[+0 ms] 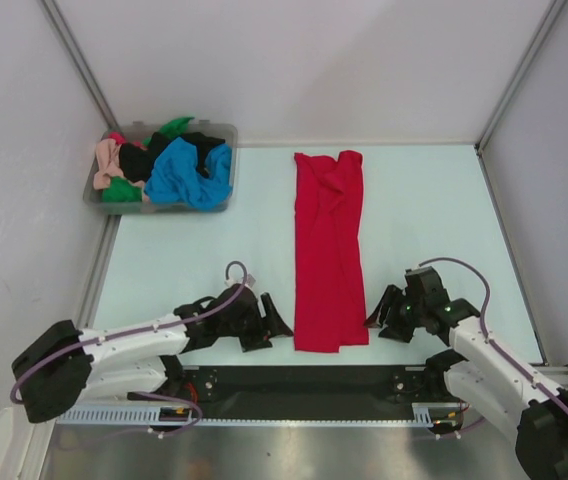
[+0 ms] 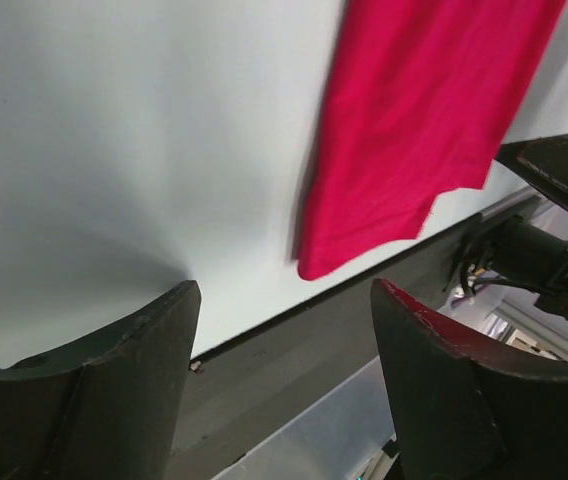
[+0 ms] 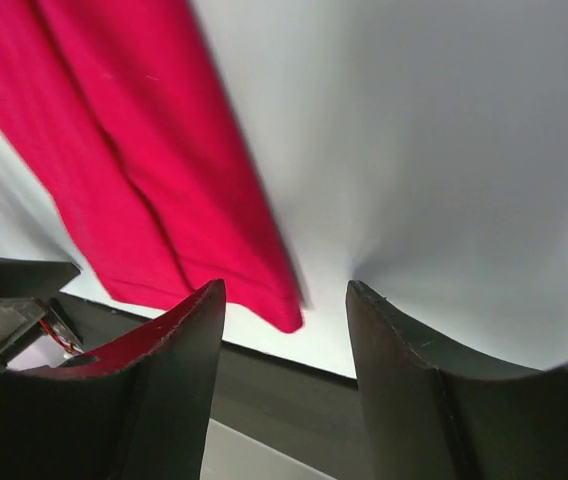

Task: Fold and stack the t-shirts
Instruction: Fold the tshirt

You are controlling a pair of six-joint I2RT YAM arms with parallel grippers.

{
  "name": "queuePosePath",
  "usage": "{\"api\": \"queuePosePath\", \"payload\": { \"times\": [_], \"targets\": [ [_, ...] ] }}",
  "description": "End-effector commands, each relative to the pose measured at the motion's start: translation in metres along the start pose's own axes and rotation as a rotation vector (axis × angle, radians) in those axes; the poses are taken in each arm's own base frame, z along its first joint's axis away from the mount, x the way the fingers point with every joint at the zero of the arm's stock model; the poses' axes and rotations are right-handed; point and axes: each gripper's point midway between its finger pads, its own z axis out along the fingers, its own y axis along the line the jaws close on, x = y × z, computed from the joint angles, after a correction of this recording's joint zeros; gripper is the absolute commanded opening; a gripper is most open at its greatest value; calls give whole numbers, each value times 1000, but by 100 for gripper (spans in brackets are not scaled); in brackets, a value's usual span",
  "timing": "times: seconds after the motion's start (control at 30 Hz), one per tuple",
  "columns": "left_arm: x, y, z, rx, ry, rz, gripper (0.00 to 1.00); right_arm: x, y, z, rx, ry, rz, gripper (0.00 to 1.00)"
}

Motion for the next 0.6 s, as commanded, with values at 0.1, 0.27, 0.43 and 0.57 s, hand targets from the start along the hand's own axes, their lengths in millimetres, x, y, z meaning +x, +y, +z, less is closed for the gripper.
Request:
{"api": "queuePosePath", "payload": {
  "times": [0.1, 0.27, 0.43, 0.57],
  "targets": [
    [-4, -17, 17, 28, -6, -6, 71, 22, -6, 13, 4, 95, 59, 54],
    [2, -21, 31, 17, 32, 26, 64, 23, -15, 16, 58, 78, 32, 50],
    [12, -18, 40, -14, 66, 19, 56, 24, -17, 16, 61, 79, 28, 42],
    [19, -17, 39, -44, 72, 17, 52, 23, -18, 16, 67, 77, 11, 39]
  ]
}}
